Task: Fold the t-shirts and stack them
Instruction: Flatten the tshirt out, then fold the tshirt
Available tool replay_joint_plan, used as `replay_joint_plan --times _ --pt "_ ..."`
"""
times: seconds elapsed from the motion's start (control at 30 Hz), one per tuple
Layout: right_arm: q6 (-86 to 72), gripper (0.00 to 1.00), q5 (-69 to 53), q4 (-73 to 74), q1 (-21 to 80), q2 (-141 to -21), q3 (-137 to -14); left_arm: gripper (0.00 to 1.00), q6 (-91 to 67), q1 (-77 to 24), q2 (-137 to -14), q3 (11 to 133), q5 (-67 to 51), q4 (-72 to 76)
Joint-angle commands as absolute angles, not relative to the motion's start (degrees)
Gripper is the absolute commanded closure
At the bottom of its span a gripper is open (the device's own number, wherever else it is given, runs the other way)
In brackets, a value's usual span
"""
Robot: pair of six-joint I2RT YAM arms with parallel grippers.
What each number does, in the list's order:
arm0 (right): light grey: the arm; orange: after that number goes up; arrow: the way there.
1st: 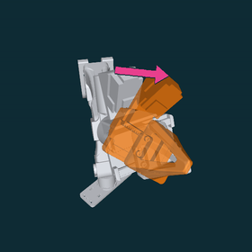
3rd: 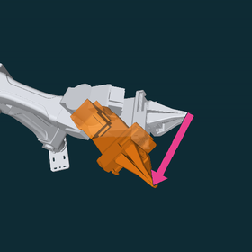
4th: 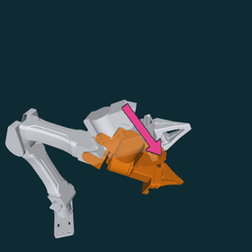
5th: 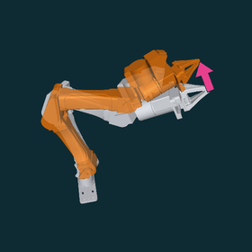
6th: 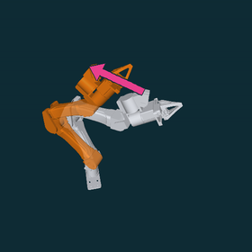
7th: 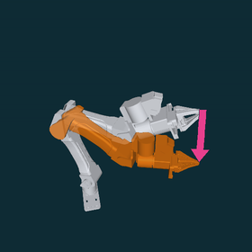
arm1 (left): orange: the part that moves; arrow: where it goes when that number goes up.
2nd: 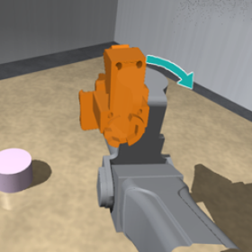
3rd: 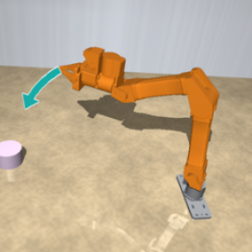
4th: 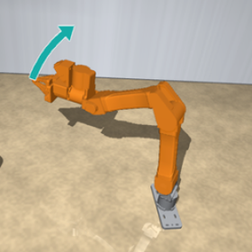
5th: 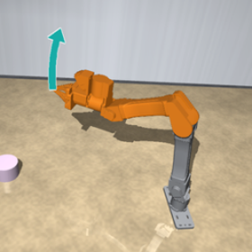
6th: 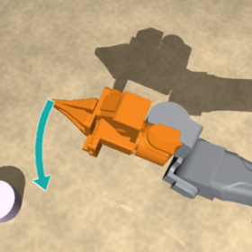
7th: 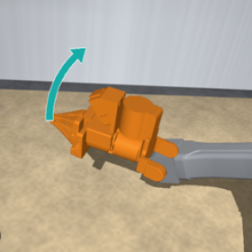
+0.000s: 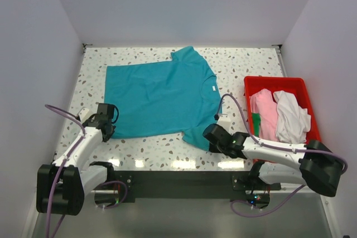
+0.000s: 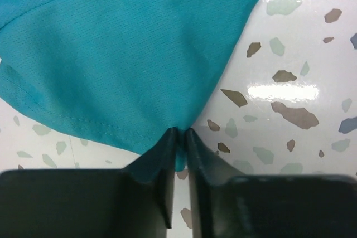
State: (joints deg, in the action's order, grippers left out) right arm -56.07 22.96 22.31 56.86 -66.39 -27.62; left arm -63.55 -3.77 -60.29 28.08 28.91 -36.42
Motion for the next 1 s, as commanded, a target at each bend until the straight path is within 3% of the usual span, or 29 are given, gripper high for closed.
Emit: replay_joint_plan --times 0.0,0.07,0.23,0.4,0.77,0.97 --pt "-57.9 0.86 26.6 25.3 57.2 -63.3 -28.0 1.00 -62.0 -3.3 -58.6 28.5 29.5 -35.0" --pt "-57.9 0.99 27.7 29.7 57.2 -58.6 -29.4 1.00 -62.0 -3.3 -57.8 28.6 29.5 -35.7" --pt "-57.5 1.00 29.8 38.4 57.3 -48.9 -33.2 1.00 -62.6 -3.3 -54.9 29.4 29.0 -37.6" --pt "-56.8 1.00 29.3 41.5 57.2 -46.4 -34.9 1.00 -62.7 -3.3 -52.6 29.6 28.2 -38.7" --pt "-47.7 1.00 37.1 41.7 56.6 -61.9 -48.8 1.00 -60.3 -3.3 -57.8 35.0 27.3 -34.4" --pt "-39.7 1.00 34.9 37.5 50.2 -73.1 -58.4 1.00 -58.9 -3.3 -64.2 39.1 25.8 -30.7"
